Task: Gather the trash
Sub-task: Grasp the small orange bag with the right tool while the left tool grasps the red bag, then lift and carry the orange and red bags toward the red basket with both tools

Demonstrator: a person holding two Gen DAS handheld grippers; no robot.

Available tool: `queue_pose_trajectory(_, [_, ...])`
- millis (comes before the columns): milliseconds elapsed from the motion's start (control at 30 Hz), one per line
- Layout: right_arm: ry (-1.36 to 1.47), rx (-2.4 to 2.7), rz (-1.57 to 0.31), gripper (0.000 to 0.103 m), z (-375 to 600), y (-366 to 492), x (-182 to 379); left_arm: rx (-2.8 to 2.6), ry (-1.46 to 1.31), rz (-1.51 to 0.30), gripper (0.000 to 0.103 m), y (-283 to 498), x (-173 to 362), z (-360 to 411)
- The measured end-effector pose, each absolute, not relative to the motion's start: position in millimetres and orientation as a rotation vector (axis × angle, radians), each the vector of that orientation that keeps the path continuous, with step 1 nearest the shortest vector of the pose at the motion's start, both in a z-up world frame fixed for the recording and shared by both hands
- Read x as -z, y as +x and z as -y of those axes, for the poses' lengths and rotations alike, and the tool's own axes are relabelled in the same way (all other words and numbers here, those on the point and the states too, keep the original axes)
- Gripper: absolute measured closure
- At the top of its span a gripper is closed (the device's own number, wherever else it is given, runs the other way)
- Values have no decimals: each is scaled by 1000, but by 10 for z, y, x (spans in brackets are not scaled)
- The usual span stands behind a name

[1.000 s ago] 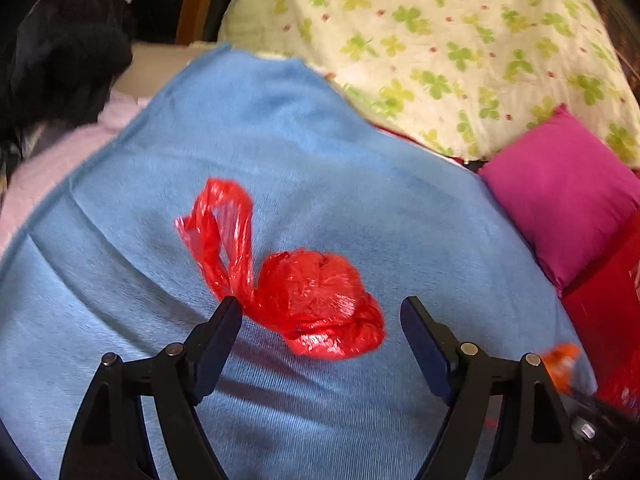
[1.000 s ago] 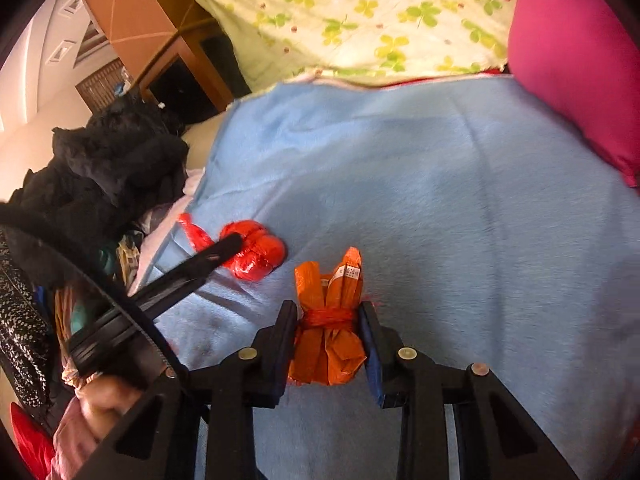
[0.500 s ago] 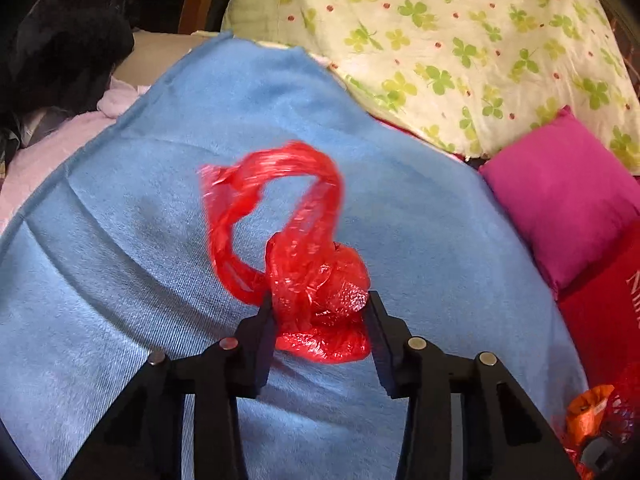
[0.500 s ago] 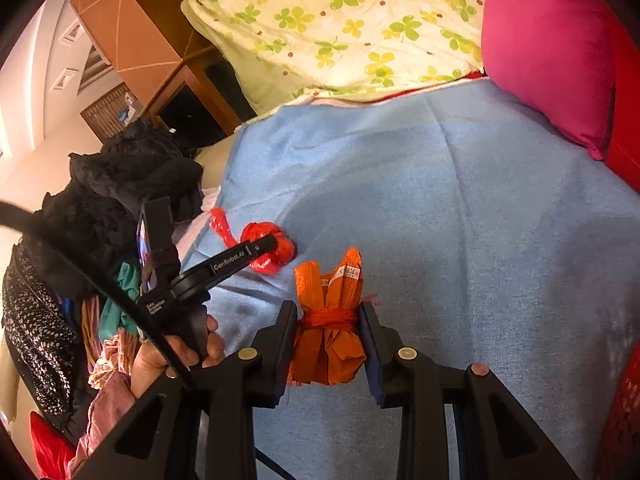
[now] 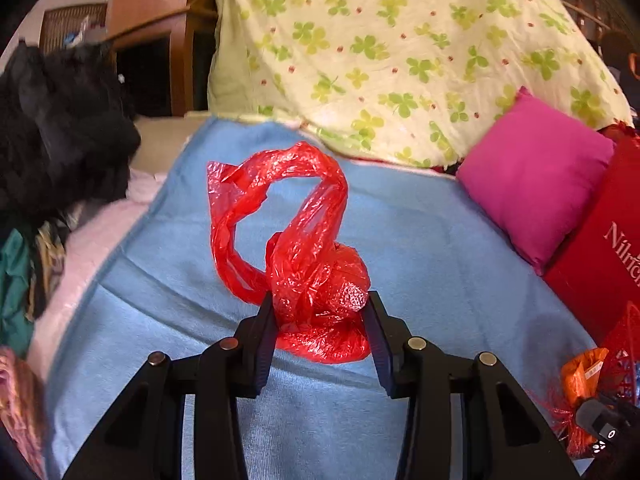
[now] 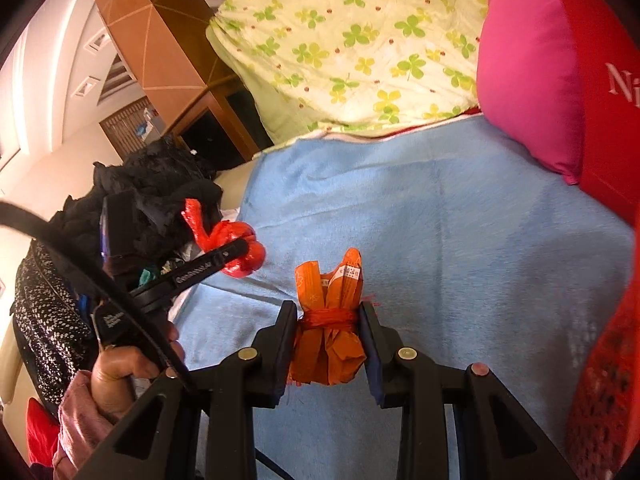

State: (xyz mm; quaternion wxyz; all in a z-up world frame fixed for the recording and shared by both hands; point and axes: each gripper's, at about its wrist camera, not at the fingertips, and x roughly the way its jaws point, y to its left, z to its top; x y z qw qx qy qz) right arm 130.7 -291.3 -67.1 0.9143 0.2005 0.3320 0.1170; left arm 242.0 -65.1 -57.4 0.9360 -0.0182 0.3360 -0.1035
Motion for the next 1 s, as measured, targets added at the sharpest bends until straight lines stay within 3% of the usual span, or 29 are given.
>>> queue_pose_trajectory(367, [362,-289,-453,70,3148,717,311,242,85,-445,59,1888,-146,1111])
queue_pose_trajectory(1000, [399,-287,-335,70,3498,430,174,288,198,-371,59,1513,-366,1598])
